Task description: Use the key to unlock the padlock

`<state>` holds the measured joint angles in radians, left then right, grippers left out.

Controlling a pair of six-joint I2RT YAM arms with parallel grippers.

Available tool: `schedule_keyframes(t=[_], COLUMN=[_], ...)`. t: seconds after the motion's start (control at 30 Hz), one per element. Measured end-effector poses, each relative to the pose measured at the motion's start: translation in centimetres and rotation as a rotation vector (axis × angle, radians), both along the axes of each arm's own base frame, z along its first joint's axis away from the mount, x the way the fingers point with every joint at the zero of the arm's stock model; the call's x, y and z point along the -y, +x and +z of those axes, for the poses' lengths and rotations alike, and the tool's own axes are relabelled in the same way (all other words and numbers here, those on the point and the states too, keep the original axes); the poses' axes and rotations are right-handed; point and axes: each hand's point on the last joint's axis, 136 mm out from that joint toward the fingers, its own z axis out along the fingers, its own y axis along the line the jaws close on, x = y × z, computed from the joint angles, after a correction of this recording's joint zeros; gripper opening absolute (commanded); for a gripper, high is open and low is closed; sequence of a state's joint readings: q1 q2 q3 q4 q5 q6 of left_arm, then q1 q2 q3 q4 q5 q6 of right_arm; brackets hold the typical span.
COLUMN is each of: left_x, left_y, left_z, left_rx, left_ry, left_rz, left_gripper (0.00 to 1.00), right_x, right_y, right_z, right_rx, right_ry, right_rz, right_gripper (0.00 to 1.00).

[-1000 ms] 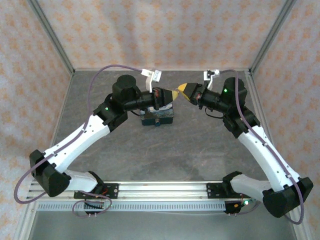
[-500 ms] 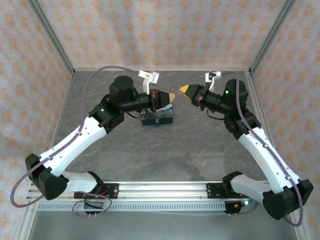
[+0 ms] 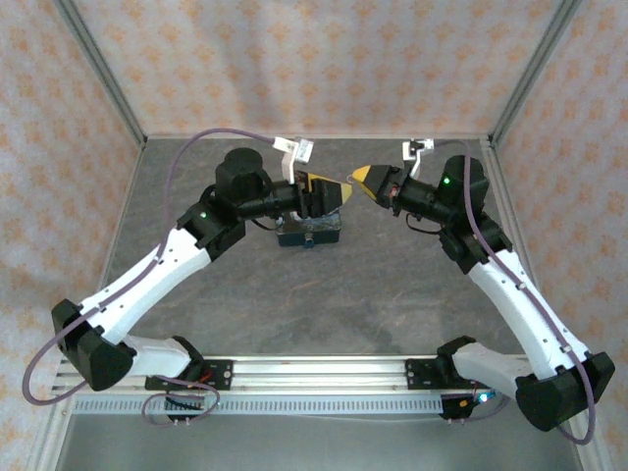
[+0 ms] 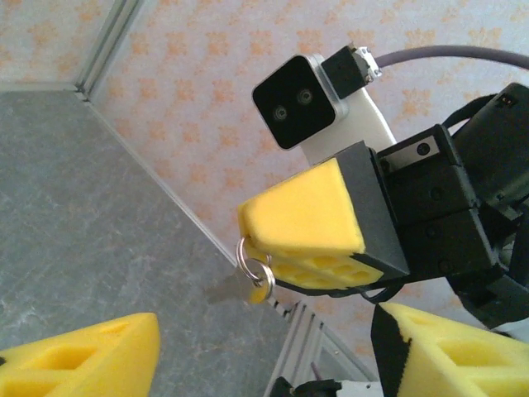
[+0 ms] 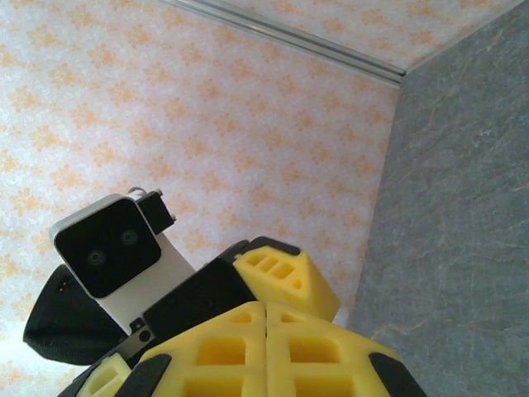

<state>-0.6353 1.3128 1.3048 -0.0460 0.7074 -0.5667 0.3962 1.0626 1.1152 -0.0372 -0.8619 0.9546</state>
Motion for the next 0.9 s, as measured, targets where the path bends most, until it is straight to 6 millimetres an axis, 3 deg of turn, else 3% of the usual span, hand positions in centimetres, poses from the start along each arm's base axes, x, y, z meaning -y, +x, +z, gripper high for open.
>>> schedule_keyframes(t=[0.23,0.5,0.7,0.9], left_x=[2.0,2.4,2.3,1.8], left_y=[0.4,0.3,0.2,-0.3], left_z=[-0.7,-0.5,-1.1,-0.7], left_rx=[-0.016,0.002,0.005,0.017], left_ry=[0.009,0.013,0.040,0.046], left_rz=[-0.044,-0.060,-0.063,-0.055], left_gripper=[0.65,0.38,0.36,0.50], right_x=[0.0,0.0,0.0,0.0], right_y=[0.0,0.0,0.0,0.0], right_z=[0.1,0.3,0.2,0.2], right_rx=[-0.002,0.005,0.005,0.005], right_ry=[0.005,0.008,0.008,0.008], right_rz=[0.003,0.003,0.003,0.003], right_gripper=[0.00,0.00,0.00,0.00])
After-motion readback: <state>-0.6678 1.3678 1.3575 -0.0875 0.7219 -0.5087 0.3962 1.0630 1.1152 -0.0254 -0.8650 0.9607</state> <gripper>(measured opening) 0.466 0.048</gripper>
